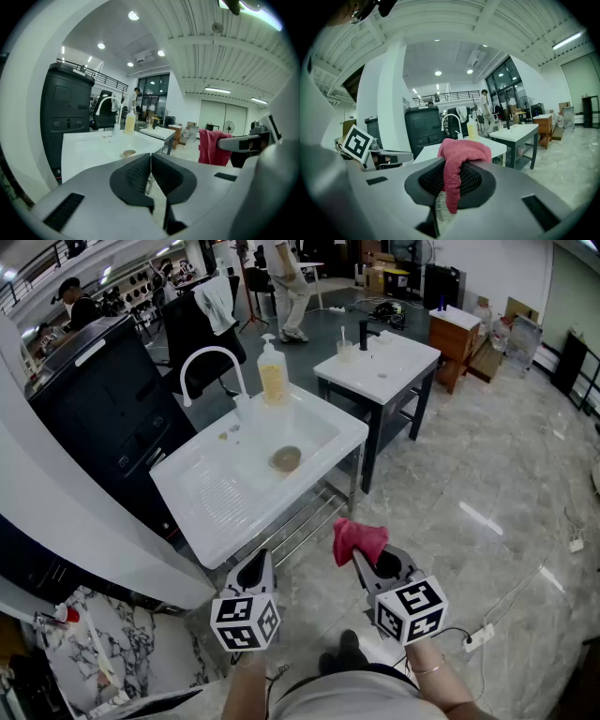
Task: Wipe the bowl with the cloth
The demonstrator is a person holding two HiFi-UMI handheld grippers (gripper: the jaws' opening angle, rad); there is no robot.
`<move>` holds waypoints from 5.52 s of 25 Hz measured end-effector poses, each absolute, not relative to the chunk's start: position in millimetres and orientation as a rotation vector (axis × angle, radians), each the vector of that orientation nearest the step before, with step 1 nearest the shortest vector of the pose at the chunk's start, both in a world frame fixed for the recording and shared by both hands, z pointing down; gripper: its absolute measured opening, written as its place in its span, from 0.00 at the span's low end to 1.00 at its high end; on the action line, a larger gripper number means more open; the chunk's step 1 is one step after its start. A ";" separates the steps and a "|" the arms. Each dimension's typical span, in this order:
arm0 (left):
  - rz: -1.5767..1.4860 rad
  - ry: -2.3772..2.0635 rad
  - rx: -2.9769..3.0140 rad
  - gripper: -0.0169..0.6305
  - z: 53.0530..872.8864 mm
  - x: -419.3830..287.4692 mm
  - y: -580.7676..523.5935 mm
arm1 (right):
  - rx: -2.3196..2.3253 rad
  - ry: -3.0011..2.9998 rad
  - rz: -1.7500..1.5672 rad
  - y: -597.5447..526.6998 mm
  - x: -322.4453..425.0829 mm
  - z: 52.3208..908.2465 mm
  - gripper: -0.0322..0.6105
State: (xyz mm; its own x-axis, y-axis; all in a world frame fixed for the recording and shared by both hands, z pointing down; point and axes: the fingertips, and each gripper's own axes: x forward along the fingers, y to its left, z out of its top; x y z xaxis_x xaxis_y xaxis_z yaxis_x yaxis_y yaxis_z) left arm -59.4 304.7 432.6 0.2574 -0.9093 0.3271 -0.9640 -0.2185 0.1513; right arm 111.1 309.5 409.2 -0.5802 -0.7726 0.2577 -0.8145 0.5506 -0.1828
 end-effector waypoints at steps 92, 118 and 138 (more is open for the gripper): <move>0.561 -1.402 1.593 0.27 713.4 -155.0 -241.8 | 1.367 -2.563 0.629 -200.2 34.9 440.0 0.13; 0.568 -1.381 1.455 0.07 733.1 -145.7 -260.1 | 1.267 -2.587 0.662 -246.0 38.1 449.3 0.13; 0.514 -1.662 1.878 0.07 513.2 -152.0 -273.7 | 1.065 -2.718 0.591 -220.0 -19.7 425.1 0.13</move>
State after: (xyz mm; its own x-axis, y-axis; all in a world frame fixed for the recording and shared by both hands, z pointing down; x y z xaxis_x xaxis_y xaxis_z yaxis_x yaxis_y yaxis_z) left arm -152.0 -273.7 513.2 0.1526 -0.7638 0.6272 -0.9845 -0.0623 0.1637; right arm -19.7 -220.0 425.1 -0.7329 -0.6159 0.2892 -0.6803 0.6680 -0.3016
